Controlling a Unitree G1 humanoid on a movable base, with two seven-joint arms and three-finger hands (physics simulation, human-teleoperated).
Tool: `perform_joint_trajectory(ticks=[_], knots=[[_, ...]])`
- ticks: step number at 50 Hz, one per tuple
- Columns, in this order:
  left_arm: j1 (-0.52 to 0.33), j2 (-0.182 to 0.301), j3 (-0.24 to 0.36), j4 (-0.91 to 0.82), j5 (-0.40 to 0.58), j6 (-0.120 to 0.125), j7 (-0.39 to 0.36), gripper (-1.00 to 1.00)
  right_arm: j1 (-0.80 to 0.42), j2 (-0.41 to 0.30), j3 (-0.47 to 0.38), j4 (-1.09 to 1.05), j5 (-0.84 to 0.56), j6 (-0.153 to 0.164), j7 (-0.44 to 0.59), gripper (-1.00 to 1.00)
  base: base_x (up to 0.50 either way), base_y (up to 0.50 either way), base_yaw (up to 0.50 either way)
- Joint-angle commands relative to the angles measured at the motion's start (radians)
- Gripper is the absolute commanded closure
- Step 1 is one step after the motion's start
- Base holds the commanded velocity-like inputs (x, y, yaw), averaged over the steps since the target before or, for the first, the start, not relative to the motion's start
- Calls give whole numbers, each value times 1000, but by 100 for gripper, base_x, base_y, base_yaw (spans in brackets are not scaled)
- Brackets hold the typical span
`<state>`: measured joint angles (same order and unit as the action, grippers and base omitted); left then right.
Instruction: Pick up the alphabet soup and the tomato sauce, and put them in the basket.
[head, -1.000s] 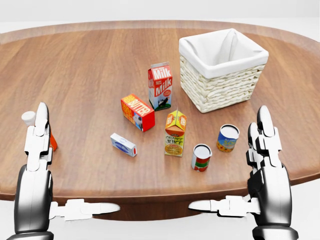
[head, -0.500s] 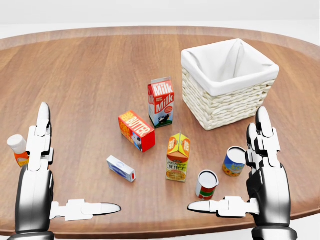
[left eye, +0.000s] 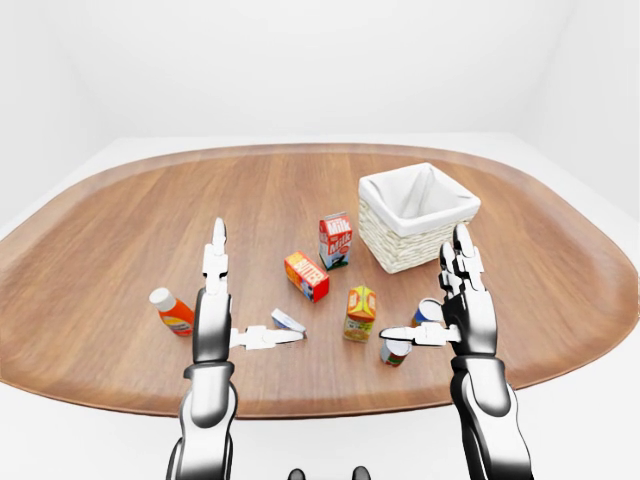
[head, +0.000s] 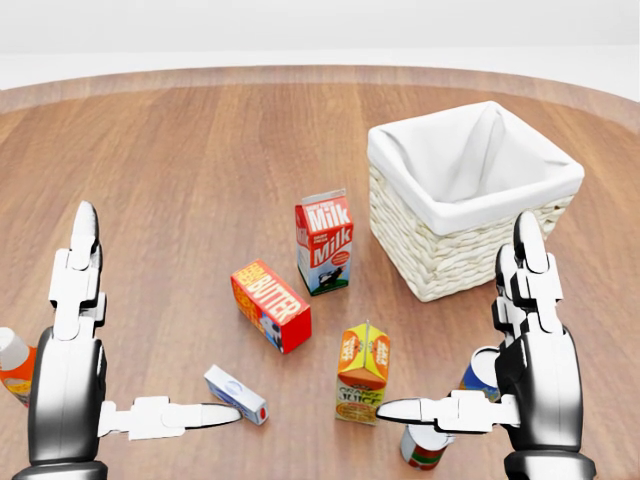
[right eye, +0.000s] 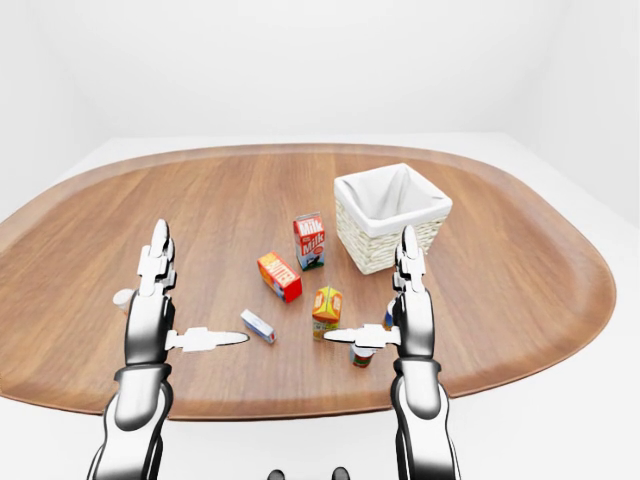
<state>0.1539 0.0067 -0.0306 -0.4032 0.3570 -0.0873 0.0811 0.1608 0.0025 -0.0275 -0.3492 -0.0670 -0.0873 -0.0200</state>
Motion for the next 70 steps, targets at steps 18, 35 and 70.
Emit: perform_joint_trajectory(ticks=[18,35,70], knots=[[3,0,-3,1,3,0,1,-100,1,-1,3,3,1,0,5,-100,28,0,0],[4,0,-4,1,3,0,1,-100,2,-1,3,9,3,0,7,-100,28,0,0],[0,0,0,9,-1,0,9,-100,12,-50,-80,-3,-237,0,102,-100,0,0,0]])
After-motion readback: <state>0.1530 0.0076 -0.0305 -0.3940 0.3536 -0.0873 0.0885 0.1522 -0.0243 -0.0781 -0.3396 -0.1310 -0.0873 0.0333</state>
